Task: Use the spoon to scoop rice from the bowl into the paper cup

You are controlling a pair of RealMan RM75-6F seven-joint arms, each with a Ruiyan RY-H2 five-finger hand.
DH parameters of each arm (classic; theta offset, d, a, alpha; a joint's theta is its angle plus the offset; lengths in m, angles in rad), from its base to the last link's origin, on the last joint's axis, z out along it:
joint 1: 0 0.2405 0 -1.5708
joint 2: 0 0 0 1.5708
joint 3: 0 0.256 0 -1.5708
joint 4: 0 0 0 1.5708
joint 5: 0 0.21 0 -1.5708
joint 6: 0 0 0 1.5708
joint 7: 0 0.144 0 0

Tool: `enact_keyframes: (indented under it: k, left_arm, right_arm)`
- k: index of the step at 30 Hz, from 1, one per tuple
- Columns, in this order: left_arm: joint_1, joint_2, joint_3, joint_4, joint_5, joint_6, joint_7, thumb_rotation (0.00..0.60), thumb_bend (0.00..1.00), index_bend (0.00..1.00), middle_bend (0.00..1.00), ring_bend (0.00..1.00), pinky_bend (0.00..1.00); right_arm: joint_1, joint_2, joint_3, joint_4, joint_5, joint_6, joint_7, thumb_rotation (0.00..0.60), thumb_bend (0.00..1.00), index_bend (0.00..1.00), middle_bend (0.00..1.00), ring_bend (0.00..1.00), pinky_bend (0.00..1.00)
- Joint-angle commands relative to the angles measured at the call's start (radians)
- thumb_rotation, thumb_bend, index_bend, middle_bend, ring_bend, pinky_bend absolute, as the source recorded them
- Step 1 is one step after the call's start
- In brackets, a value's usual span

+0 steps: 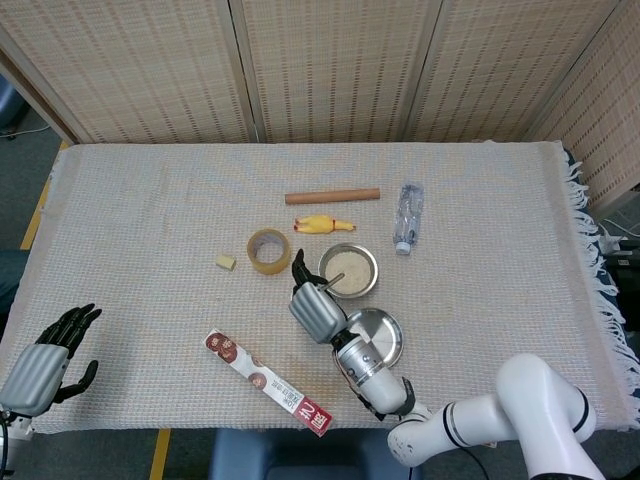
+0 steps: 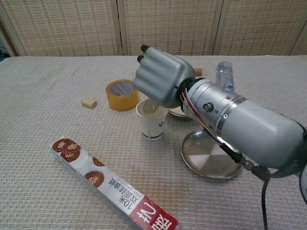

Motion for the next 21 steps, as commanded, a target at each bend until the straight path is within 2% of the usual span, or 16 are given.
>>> enact_keyframes:
  k: [1, 7, 14, 18, 21]
  left_arm:
    - [0.0, 0.001, 0.0, 0.0, -0.001, 0.001, -0.001, 0.6, 0.47, 0.0, 0.0, 0.0, 0.17]
    - [0.002, 0.001, 0.002, 0.001, 0.005, 0.005, -0.005, 0.6, 0.47, 0.0, 0.0, 0.0, 0.17]
    - [0.004, 0.002, 0.003, 0.003, 0.011, 0.013, -0.005, 0.6, 0.47, 0.0, 0.0, 0.0, 0.17]
    - [0.005, 0.002, 0.004, 0.005, 0.009, 0.012, -0.005, 0.6, 0.47, 0.0, 0.0, 0.0, 0.17]
    - [0.008, 0.003, 0.005, 0.004, 0.01, 0.017, -0.002, 0.6, 0.47, 0.0, 0.0, 0.0, 0.17]
  right_arm:
    - [0.005, -0.002, -0.022, 0.0, -0.035, 0.018, -0.061, 0.6, 0.34, 0.8, 0.56, 0.16, 0.14]
    - [-0.011, -0.02, -0.031, -0.003, -0.003, 0.031, -0.178, 0.6, 0.34, 0.79, 0.56, 0.16, 0.14]
    - [-0.023, -0.022, -0.026, -0.002, -0.047, 0.039, -0.171, 0.6, 0.34, 0.79, 0.56, 0.16, 0.14]
    - [-0.054, 0.006, -0.002, -0.042, -0.089, 0.087, -0.098, 0.6, 0.34, 0.78, 0.56, 0.16, 0.14]
    - [-0.102, 0.044, 0.034, -0.08, -0.151, 0.152, 0.062, 0.6, 0.34, 0.77, 0.56, 0.16, 0.14]
